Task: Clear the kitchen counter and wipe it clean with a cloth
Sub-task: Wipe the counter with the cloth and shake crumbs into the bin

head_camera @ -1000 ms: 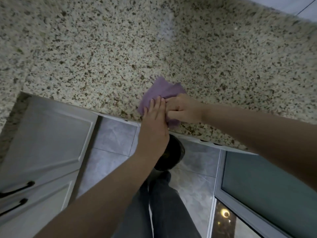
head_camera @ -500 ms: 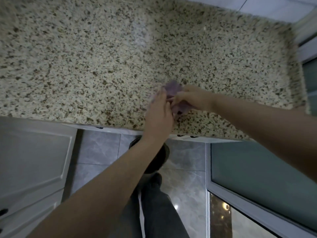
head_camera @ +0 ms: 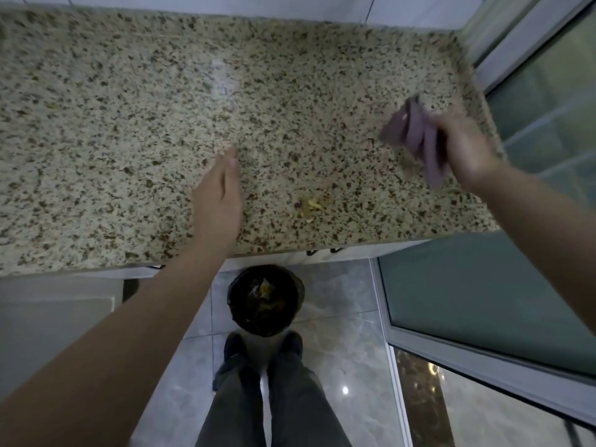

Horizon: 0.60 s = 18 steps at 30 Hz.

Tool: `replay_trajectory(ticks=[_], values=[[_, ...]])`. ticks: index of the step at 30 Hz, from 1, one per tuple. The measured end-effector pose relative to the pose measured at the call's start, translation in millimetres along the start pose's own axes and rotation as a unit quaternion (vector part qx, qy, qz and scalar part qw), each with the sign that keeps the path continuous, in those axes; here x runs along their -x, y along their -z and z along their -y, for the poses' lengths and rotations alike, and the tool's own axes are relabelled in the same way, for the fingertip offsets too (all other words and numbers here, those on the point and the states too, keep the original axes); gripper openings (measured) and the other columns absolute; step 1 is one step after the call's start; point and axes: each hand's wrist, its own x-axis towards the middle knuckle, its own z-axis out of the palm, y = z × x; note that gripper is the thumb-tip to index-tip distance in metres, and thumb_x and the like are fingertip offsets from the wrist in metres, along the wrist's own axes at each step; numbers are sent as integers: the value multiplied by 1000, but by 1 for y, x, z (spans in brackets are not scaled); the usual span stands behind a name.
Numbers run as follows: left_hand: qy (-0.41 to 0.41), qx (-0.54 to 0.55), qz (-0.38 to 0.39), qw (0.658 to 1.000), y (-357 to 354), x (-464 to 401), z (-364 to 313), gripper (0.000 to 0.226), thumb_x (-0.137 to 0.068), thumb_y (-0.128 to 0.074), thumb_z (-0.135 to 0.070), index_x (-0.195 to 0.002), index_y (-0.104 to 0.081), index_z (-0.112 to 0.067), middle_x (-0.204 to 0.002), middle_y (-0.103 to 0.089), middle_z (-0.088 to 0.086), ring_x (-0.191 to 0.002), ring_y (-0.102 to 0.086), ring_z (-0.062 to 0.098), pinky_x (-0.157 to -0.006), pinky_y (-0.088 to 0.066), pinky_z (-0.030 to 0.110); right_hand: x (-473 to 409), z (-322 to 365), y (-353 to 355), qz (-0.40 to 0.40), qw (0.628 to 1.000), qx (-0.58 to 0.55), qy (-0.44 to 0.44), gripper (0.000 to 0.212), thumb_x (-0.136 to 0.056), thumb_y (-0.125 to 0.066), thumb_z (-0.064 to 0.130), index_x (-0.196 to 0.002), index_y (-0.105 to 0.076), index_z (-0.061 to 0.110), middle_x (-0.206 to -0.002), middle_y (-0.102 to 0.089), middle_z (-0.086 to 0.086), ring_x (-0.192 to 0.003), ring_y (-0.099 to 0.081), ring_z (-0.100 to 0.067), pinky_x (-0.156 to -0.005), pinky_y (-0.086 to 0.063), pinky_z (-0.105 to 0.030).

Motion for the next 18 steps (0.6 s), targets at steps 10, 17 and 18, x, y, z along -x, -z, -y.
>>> replay_trajectory(ticks=[10, 17, 18], values=[[-49, 40, 12, 998, 9, 11, 31, 43, -106, -29, -37, -141, -50, -24, -147, -49, -5, -141, -32, -2, -106, -26, 1, 34, -82, -100, 74, 994, 66, -54, 59, -94, -42, 57, -150, -32, 44, -165, -11, 5, -148, -15, -17, -116, -21, -35], [-59, 71, 22, 996, 11, 19, 34, 43, -106, -31, -33, -141, -52, -19, -142, -47, -20, -141, -31, -6, -110, -26, 6, 72, -70, -174, 256, 936, 193, 145, 39, -108, -29, 30, -146, -32, 38, -147, -15, 44, -134, 10, 24, -115, 19, -15], [-62, 74, 22, 995, 12, 19, 34, 42, -106, -31, -33, -140, -52, -19, -140, -45, -25, -140, -31, -6, -110, -26, 6, 74, -70, -177, 266, 922, 223, 171, 40, -109, -29, 26, -148, -33, 34, -152, -20, 37, -142, 10, 14, -116, 21, -18]])
